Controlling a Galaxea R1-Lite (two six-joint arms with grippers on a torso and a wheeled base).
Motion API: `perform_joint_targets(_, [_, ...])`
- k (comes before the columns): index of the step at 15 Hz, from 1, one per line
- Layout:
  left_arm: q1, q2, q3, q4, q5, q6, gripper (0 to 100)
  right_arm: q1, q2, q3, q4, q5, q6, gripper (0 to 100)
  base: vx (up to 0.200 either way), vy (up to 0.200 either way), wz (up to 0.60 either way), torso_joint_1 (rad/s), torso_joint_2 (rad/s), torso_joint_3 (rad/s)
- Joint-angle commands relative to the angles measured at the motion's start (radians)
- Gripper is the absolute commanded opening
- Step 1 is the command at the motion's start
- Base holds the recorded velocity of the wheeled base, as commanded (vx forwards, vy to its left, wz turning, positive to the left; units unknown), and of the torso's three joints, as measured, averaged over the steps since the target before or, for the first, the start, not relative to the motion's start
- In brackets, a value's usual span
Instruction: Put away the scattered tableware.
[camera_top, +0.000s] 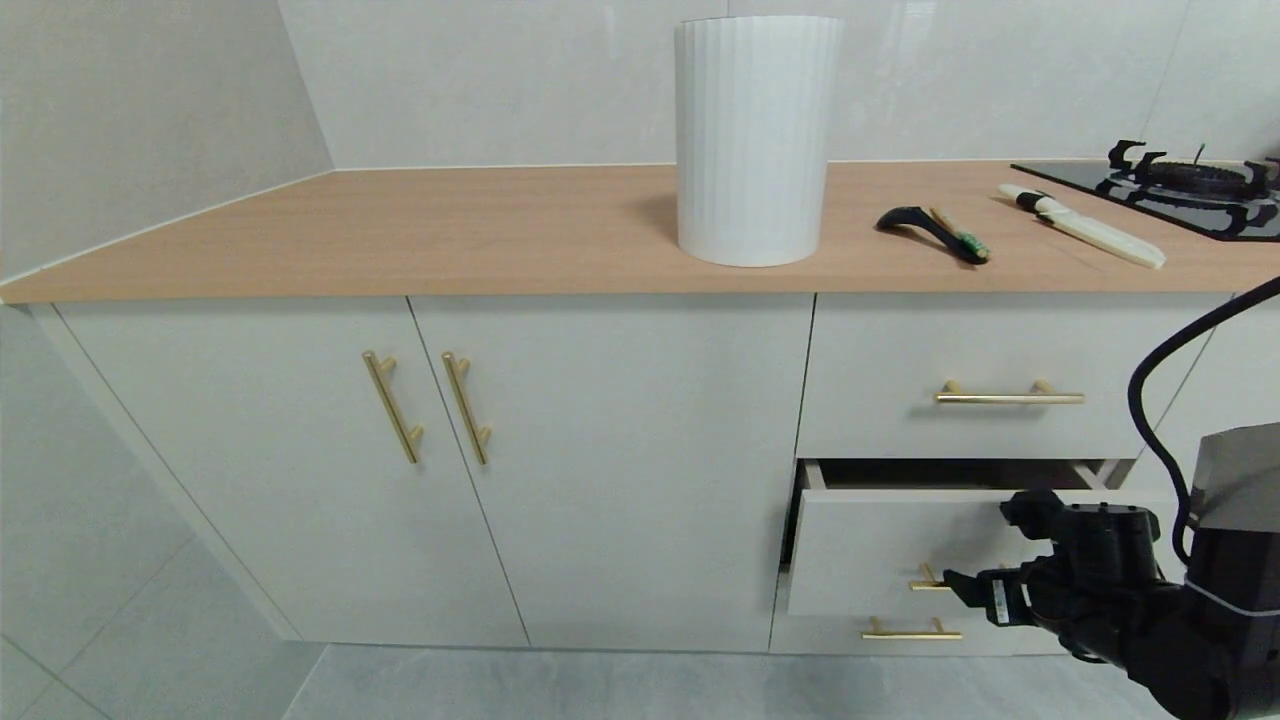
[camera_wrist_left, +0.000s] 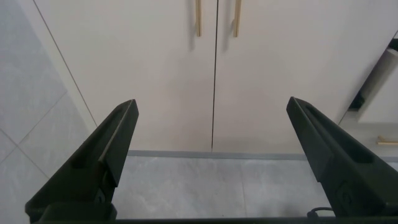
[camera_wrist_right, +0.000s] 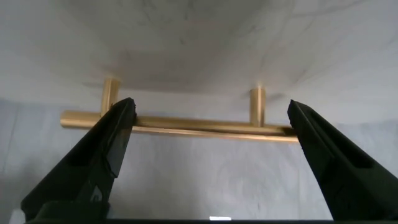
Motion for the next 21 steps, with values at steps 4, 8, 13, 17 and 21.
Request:
perform_joint_targets(4, [0.000,0.001,0.000,0.000,0.002,0.000,100,0.042,-0.511,0.081,0.154,0.030,0.001,100,0.000,0.000,0.00,0.000,0.00,0.000])
perform_joint_targets(8, [0.000,0.001,0.000,0.000,0.000,0.000,100,0.060,-0.770,-0.071,0.545,0.079,0.007,100,0.000,0.000,0.00,0.000,0.00,0.000])
perform_joint_targets(13, [0.000,0.001,0.000,0.000,0.000,0.000,100,0.060,-0.621,-0.280,0.762,0.076,0.013,100,0.000,0.000,0.00,0.000,0.00,0.000])
perform_joint_targets(17, [0.000,0.001,0.000,0.000,0.000,0.000,100,0.060,-0.466,-0.326,0.760,0.074,0.013,100,0.000,0.000,0.00,0.000,0.00,0.000])
perform_joint_targets(21, [0.000,0.001,0.000,0.000,0.000,0.000,100,0.060,-0.391,-0.372,0.763,0.071,0.013,100,0.000,0.000,0.00,0.000,0.00,0.000])
